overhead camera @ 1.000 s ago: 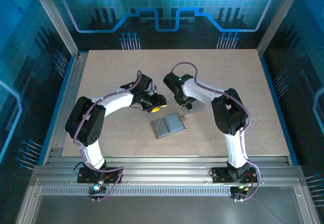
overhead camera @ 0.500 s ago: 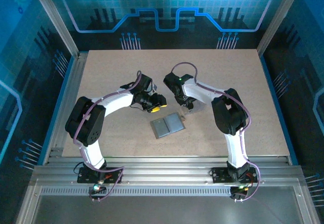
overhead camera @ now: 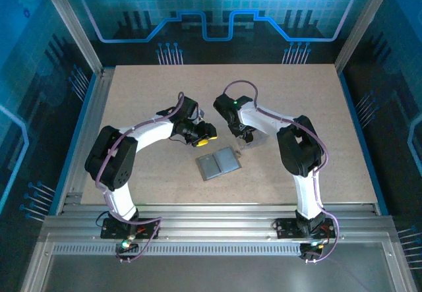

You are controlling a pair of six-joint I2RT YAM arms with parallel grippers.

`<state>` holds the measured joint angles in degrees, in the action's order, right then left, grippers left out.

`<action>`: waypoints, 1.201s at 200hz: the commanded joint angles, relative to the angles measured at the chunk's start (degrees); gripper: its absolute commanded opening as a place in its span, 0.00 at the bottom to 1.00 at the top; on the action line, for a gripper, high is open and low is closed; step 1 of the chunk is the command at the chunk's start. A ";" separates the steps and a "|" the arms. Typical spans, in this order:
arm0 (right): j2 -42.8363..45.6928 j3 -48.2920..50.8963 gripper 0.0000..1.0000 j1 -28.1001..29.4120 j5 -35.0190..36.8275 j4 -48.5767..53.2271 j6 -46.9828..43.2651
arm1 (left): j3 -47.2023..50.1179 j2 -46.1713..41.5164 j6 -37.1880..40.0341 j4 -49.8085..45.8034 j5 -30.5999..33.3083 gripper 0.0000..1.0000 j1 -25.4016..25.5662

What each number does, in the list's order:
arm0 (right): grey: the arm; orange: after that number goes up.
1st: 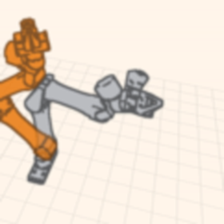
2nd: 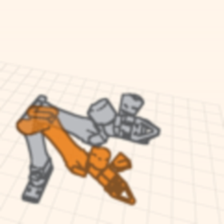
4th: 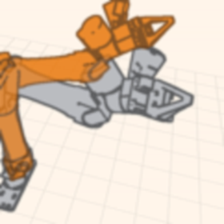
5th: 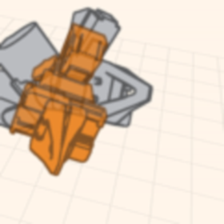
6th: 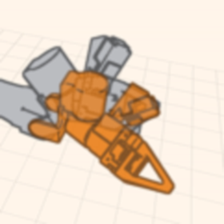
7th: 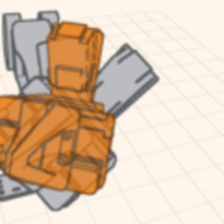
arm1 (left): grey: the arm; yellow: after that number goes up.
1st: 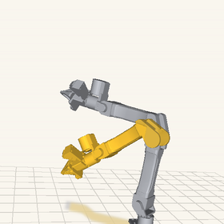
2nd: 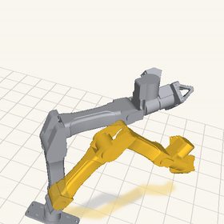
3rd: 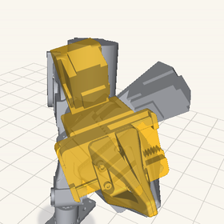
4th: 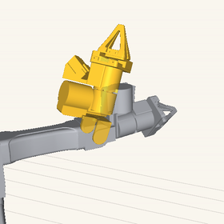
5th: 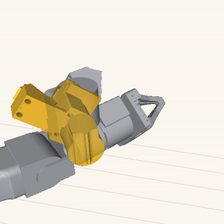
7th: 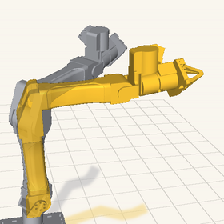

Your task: Put the credit cards into the card holder

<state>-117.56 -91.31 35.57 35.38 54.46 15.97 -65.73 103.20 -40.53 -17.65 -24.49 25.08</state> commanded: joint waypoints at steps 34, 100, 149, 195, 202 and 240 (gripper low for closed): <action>2.20 -1.35 0.29 -0.64 1.00 2.12 -0.67 | 0.78 0.43 -0.25 0.09 -0.90 0.50 -0.63; 3.38 -1.80 0.23 -0.59 -1.30 3.24 -0.76 | 0.52 0.38 -0.07 -0.26 -0.78 0.50 -0.58; 4.48 -2.57 0.14 -0.61 -6.16 4.33 -0.76 | 0.26 -0.27 0.41 -0.96 -0.70 0.50 -0.75; 5.05 -4.02 0.10 -0.90 -11.12 5.44 -0.70 | 0.77 -2.11 1.57 -2.37 -0.48 0.51 -1.55; 5.21 -4.19 0.08 -0.94 -11.56 5.57 -0.61 | 0.92 -2.58 1.79 -2.65 -0.37 0.51 -1.62; 7.78 -3.33 0.01 -2.12 -14.82 4.59 -0.19 | 3.29 -6.29 3.17 -4.10 0.51 0.54 -1.78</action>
<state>-113.78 -93.95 34.65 24.03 58.04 15.40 -64.47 100.90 -39.70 -18.92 -24.34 23.83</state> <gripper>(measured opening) 0.069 0.531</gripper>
